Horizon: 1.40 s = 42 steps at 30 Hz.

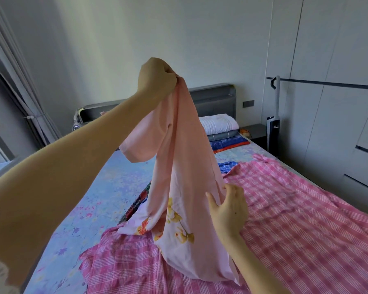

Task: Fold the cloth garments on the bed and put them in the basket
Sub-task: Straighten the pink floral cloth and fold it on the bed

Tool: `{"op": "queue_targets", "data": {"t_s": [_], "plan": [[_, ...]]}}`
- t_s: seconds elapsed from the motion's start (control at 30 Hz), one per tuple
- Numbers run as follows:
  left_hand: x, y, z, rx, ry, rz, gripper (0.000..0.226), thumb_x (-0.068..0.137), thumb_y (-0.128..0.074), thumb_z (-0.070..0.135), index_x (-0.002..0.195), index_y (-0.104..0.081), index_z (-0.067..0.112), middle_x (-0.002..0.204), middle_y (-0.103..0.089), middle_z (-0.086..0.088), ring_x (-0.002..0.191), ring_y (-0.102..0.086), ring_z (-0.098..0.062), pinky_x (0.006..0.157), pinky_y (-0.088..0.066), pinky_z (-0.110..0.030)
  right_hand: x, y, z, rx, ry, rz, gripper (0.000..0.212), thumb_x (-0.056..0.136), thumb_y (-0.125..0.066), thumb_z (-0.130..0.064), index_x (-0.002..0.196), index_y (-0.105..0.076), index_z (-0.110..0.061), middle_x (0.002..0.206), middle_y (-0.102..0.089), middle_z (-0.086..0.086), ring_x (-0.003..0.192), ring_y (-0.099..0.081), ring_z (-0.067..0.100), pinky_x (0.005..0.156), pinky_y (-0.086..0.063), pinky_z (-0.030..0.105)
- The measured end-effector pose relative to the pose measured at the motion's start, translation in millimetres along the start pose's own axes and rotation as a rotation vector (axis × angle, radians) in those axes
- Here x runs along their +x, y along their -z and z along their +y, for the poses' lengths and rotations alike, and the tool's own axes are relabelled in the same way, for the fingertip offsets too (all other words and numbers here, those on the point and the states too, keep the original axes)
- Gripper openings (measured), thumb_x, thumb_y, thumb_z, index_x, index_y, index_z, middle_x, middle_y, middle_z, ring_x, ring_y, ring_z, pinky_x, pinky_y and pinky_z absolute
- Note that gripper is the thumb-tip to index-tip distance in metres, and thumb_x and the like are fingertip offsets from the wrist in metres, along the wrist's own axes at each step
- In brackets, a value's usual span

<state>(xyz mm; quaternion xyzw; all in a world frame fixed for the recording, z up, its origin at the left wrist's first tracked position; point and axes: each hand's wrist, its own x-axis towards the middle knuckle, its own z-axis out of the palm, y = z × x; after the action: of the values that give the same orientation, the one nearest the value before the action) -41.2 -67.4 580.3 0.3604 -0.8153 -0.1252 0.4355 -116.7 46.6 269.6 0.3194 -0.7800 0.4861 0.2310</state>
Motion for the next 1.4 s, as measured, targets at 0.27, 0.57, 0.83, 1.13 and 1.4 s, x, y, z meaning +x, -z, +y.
{"op": "queue_targets", "data": {"t_s": [0.27, 0.57, 0.83, 1.13, 1.4], "plan": [[-15, 8, -18, -0.014, -0.035, 0.002, 0.033, 0.074, -0.045, -0.008, 0.08, -0.071, 0.01, 0.077, -0.062, 0.004, 0.069, -0.054, -0.01, 0.052, -0.037, -0.013, 23, -21, 22, 0.015, -0.028, -0.403, 0.028, 0.067, -0.079, -0.037, 0.082, -0.073, -0.015, 0.095, -0.061, 0.005, 0.085, -0.056, 0.029, 0.074, -0.045, 0.039], [-8, 26, -51, -0.076, 0.126, 0.044, 0.027, 0.078, -0.051, -0.006, 0.083, -0.071, 0.011, 0.081, -0.063, 0.0, 0.074, -0.055, -0.014, 0.066, -0.043, -0.024, 14, -14, 37, 0.148, -0.017, -0.485, 0.005, 0.091, -0.056, -0.017, 0.088, -0.059, -0.015, 0.07, -0.06, -0.006, 0.064, -0.057, 0.02, 0.056, -0.033, 0.028], [-18, 54, -95, -0.009, 0.181, 0.037, 0.023, 0.078, -0.059, -0.001, 0.09, -0.071, 0.014, 0.07, -0.061, -0.001, 0.071, -0.052, -0.015, 0.064, -0.04, -0.025, 87, 43, 42, 0.228, 0.013, -0.3, 0.004, 0.087, -0.061, -0.003, 0.085, -0.059, -0.003, 0.066, -0.057, 0.004, 0.059, -0.05, 0.023, 0.054, -0.034, 0.032], [-3, 111, -110, -0.638, 0.37, 0.15, 0.034, 0.084, -0.045, -0.009, 0.074, -0.061, 0.02, 0.047, -0.062, 0.012, 0.048, -0.059, -0.008, 0.051, -0.051, -0.016, 285, 132, -131, 0.437, 0.288, 0.329, 0.019, 0.092, -0.042, -0.004, 0.103, -0.058, -0.005, 0.086, -0.061, 0.002, 0.078, -0.056, 0.02, 0.069, -0.04, 0.028], [-52, 106, -138, -0.676, 0.479, 0.006, 0.042, 0.087, -0.053, 0.012, 0.048, -0.068, 0.02, 0.048, -0.061, 0.01, 0.05, -0.058, -0.006, 0.052, -0.047, -0.016, 232, 130, -57, 0.071, 0.402, -0.764, 0.05, 0.084, -0.063, -0.048, 0.057, -0.039, -0.013, 0.058, -0.032, 0.003, 0.053, -0.03, 0.013, 0.056, -0.022, 0.03]]}}
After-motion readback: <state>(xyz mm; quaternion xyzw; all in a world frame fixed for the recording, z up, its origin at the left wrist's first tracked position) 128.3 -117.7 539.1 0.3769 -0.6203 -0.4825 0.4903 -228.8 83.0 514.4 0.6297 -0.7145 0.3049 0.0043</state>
